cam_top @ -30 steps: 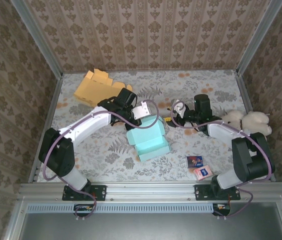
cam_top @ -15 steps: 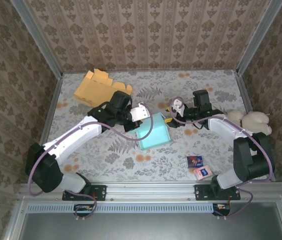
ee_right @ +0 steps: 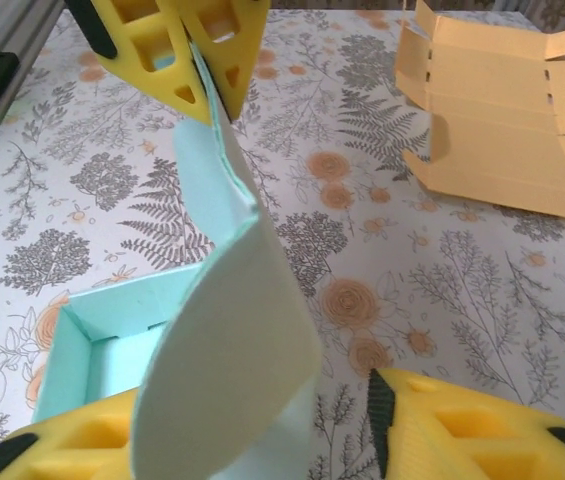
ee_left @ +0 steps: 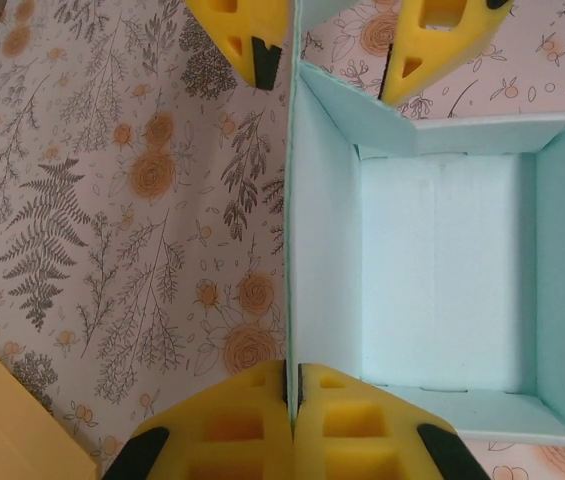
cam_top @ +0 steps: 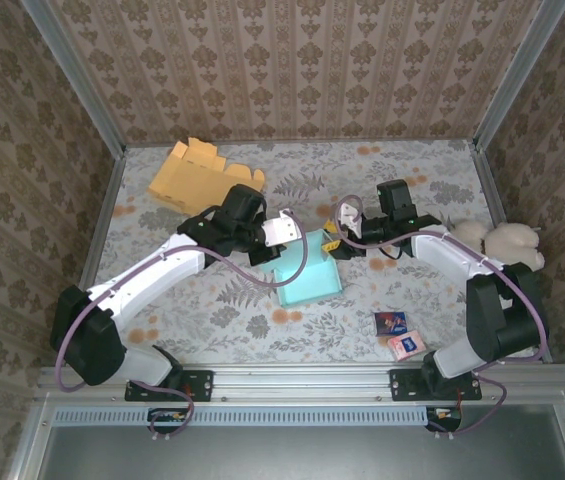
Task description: Fold the paper box
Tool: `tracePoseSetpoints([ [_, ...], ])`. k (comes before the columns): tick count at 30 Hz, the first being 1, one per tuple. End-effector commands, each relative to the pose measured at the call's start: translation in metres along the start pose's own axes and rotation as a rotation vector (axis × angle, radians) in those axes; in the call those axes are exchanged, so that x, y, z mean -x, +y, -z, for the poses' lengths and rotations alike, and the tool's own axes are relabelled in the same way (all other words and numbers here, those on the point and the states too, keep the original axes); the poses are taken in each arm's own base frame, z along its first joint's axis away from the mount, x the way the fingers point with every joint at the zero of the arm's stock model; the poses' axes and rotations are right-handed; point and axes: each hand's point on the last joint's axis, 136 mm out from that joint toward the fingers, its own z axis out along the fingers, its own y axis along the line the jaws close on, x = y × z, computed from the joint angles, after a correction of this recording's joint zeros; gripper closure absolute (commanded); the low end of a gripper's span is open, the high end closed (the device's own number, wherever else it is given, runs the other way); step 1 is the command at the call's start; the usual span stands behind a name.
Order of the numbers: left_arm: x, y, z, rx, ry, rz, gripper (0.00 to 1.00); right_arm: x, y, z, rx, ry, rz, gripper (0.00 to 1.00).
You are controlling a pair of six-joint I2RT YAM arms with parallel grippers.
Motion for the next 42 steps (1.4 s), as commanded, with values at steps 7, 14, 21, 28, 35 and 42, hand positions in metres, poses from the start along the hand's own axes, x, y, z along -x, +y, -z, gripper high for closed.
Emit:
tracePoseSetpoints([
  [7,0.013,-0.008,0.006,0.007,-0.055,-0.074,1.00,0.007,0.010,-0.003,0.074,-0.026,0.026,0.65],
  [14,0.019,-0.012,0.011,0.010,-0.090,-0.102,1.00,0.004,0.013,-0.005,0.085,-0.029,0.030,0.74],
  [21,0.021,-0.015,0.014,0.012,-0.111,-0.111,1.00,0.004,0.016,-0.005,0.095,-0.035,0.036,0.85],
  [28,0.024,-0.011,0.015,0.037,-0.110,-0.097,0.98,-0.005,0.012,-0.007,0.060,-0.005,0.044,1.00],
  [35,0.028,0.015,0.033,0.186,-0.094,0.006,0.72,-0.011,0.007,-0.009,0.015,-0.008,0.065,1.00],
  [42,0.032,0.057,0.128,0.550,-0.451,0.480,0.23,-0.011,0.005,-0.008,-0.023,-0.020,0.105,1.00],
])
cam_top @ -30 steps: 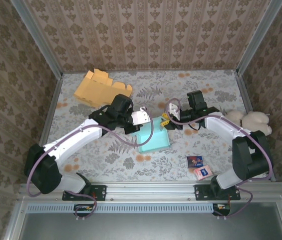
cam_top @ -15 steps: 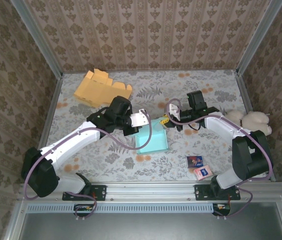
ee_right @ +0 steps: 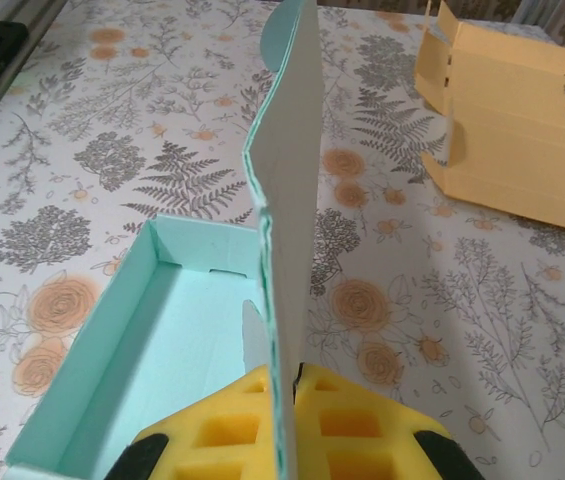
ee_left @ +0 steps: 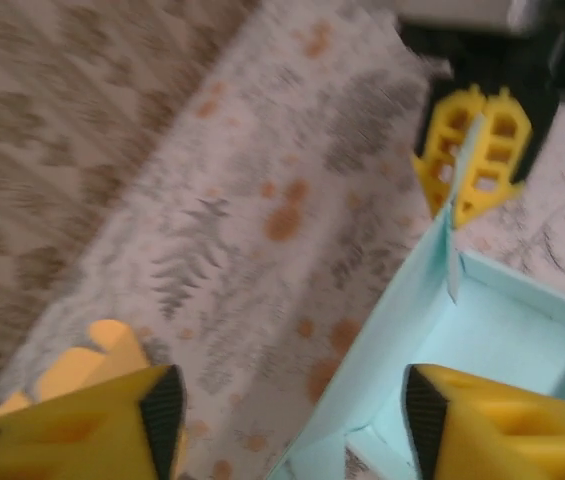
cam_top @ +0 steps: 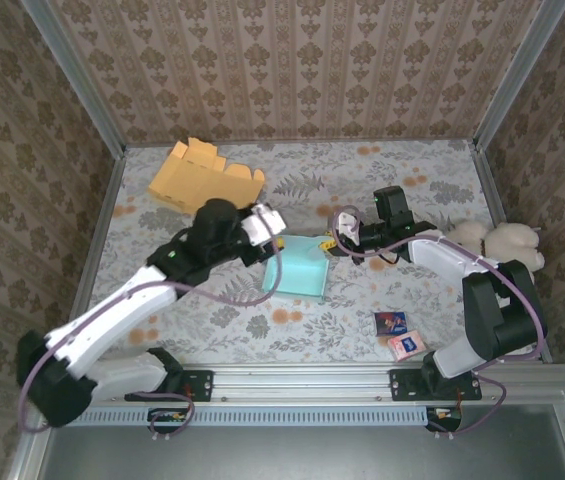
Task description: Fold the paper box
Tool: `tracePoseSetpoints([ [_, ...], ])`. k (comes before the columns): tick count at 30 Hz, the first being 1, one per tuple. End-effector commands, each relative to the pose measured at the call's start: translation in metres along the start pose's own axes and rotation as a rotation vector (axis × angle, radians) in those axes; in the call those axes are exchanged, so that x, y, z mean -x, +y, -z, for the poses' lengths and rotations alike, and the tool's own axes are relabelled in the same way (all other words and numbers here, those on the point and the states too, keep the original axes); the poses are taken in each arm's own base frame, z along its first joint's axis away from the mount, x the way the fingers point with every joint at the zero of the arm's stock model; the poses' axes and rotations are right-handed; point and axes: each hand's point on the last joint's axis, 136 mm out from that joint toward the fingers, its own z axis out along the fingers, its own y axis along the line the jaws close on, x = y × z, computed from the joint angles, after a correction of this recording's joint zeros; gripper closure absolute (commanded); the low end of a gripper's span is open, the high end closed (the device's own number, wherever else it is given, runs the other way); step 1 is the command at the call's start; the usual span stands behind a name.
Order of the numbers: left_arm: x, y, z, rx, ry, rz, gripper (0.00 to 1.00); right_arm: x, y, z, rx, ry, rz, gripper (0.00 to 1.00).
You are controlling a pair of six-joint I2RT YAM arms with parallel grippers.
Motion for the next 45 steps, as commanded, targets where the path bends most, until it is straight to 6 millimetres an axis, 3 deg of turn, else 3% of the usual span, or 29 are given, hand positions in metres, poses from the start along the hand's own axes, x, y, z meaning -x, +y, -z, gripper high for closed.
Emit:
tracePoseSetpoints([
  [1,0.016,0.058,0.045,0.280,-0.221,0.438,0.11,0.002,0.000,0.000,-0.024,-0.016,0.043,1.00],
  [2,0.000,0.073,0.057,0.353,-0.240,0.628,0.00,0.003,0.001,0.001,-0.025,-0.020,0.048,1.00],
  [5,-0.048,0.098,0.067,0.446,-0.200,0.980,0.00,0.005,0.003,0.002,-0.026,-0.032,0.066,1.00],
  [10,-0.099,0.114,0.042,0.472,-0.074,1.313,0.00,0.003,0.005,0.001,-0.023,-0.035,0.074,1.00],
  [12,-0.107,0.116,0.028,0.454,-0.018,1.379,0.00,0.002,0.006,0.001,-0.020,-0.036,0.075,1.00],
  [18,-0.115,0.105,-0.017,0.326,0.034,1.546,0.00,0.000,0.008,0.000,-0.020,-0.031,0.080,1.00],
  [22,-0.121,0.096,-0.035,0.274,0.057,1.630,0.00,0.000,0.008,0.001,-0.020,-0.032,0.080,1.00],
  [37,-0.121,0.040,-0.082,0.190,0.172,1.665,0.00,-0.003,0.008,0.000,-0.025,-0.027,0.073,1.00],
  [45,-0.116,0.021,-0.094,0.149,0.183,1.672,0.08,-0.007,0.006,-0.002,-0.033,-0.013,0.070,1.00],
])
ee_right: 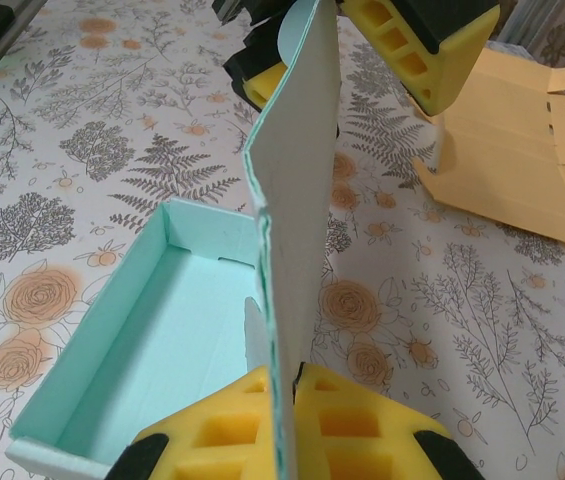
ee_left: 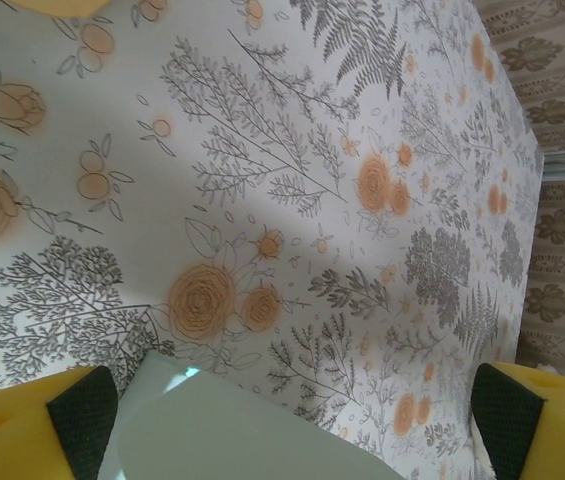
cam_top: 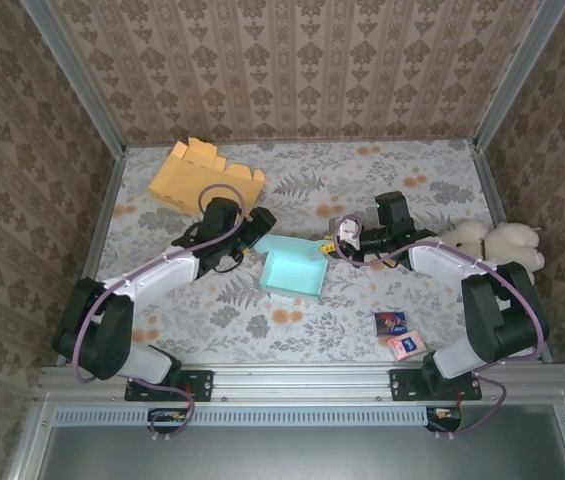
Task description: Fold the paper box
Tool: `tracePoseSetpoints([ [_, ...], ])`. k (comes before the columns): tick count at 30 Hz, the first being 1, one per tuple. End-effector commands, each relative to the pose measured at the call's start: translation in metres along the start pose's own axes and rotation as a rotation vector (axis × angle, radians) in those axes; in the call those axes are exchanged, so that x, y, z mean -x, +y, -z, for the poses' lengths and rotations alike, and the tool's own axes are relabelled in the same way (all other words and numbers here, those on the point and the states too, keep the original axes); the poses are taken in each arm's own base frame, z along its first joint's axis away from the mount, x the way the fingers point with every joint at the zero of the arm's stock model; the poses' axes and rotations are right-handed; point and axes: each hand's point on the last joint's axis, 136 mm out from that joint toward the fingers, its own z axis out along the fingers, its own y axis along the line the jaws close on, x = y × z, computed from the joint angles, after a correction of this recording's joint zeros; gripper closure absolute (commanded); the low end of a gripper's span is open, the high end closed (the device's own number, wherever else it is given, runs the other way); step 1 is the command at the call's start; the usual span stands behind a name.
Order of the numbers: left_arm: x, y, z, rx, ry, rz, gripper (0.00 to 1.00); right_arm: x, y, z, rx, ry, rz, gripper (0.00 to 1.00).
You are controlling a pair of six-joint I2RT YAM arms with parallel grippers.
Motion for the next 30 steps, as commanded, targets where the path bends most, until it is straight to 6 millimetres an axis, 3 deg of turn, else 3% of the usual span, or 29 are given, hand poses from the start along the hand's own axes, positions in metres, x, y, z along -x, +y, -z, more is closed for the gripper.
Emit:
tracePoseSetpoints([
  [1,-0.001,-0.016,-0.004,-0.042,-0.013,0.013,0.10,-0.001,0.003,0.000,-0.005,0.006,0.017,1.00],
  [6,-0.008,-0.024,-0.005,-0.051,-0.001,0.002,0.14,-0.004,0.004,-0.001,-0.007,0.013,0.015,0.99],
  [16,-0.024,-0.033,-0.005,-0.069,0.016,-0.026,0.33,-0.006,0.007,-0.005,-0.013,0.040,0.028,0.96],
  [20,-0.026,-0.021,-0.004,-0.028,-0.004,-0.047,0.37,-0.007,0.009,-0.005,-0.013,0.049,0.026,0.92],
  [23,-0.025,-0.010,-0.003,-0.004,-0.025,-0.040,0.39,-0.009,0.009,-0.006,-0.026,0.073,0.025,0.86],
  [25,-0.026,-0.006,-0.001,0.009,-0.035,-0.044,0.39,-0.011,0.010,-0.007,-0.033,0.088,0.016,0.76],
  [30,-0.032,0.003,-0.001,0.037,-0.039,-0.054,0.41,-0.017,0.012,-0.003,-0.061,0.123,0.000,0.69],
])
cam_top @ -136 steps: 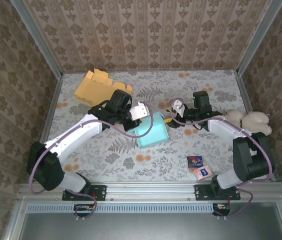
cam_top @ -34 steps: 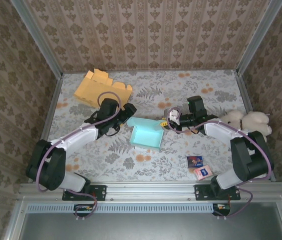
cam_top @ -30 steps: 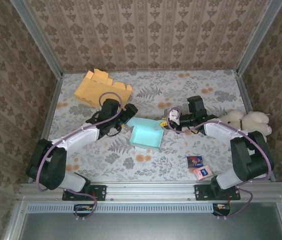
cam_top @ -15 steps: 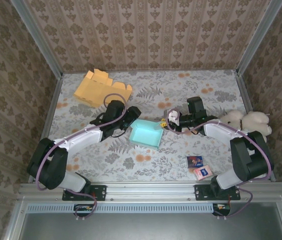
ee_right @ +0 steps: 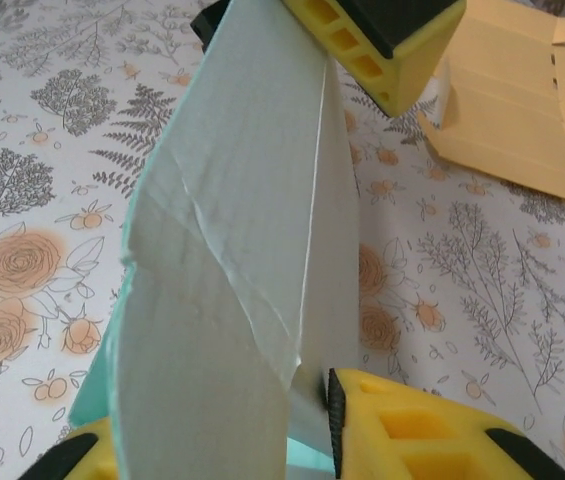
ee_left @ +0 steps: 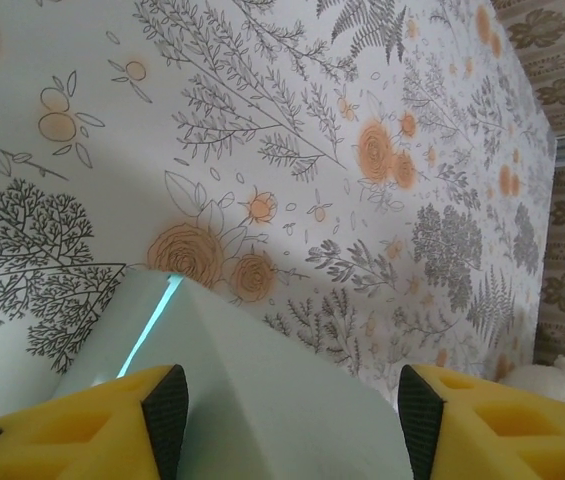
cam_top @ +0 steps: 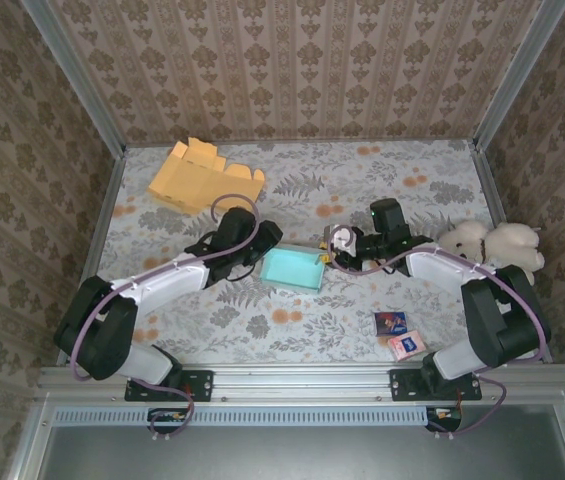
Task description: Fold the paper box
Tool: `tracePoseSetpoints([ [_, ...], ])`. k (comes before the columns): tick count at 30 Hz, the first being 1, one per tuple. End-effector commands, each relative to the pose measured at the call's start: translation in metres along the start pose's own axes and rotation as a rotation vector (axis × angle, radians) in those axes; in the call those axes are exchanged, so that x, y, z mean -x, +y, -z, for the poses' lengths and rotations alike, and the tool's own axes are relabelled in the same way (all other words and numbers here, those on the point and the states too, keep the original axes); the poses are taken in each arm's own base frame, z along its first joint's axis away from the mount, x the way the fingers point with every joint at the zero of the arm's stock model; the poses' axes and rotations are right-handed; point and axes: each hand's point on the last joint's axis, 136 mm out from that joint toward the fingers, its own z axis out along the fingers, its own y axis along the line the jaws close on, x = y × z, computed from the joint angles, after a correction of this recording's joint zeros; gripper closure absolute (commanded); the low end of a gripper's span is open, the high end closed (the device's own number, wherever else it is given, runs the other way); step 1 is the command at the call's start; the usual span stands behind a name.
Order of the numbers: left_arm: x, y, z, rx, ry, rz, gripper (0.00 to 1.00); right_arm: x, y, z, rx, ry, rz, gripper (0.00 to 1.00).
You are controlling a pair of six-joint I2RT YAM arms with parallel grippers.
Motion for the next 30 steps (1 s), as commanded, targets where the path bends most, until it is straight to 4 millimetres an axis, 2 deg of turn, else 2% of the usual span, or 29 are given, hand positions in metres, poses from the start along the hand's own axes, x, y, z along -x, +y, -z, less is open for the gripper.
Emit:
tracePoseSetpoints([
  [1,-0.004,0.006,0.005,0.020,-0.016,-0.025,0.42,-0.003,0.004,0.005,-0.026,0.033,-0.011,0.69],
  [3,-0.006,0.008,0.005,0.030,-0.021,-0.027,0.42,-0.008,0.003,0.005,-0.039,0.052,-0.022,0.55],
  [6,-0.009,0.010,0.004,0.038,-0.021,-0.029,0.43,-0.015,0.003,0.005,-0.059,0.078,-0.036,0.44],
  [13,-0.010,0.013,0.007,0.061,-0.037,-0.044,0.44,-0.036,-0.007,0.007,-0.187,0.126,-0.050,0.30],
  [17,-0.008,0.018,0.009,0.081,-0.063,-0.049,0.45,-0.042,-0.017,0.015,-0.272,0.166,-0.090,0.30],
  [24,-0.010,0.021,0.009,0.098,-0.071,-0.054,0.45,-0.052,-0.047,0.045,-0.541,0.231,-0.132,0.30],
  [30,-0.013,0.024,0.008,0.114,-0.078,-0.065,0.46,-0.034,-0.088,0.095,-0.861,0.176,-0.389,0.30],
])
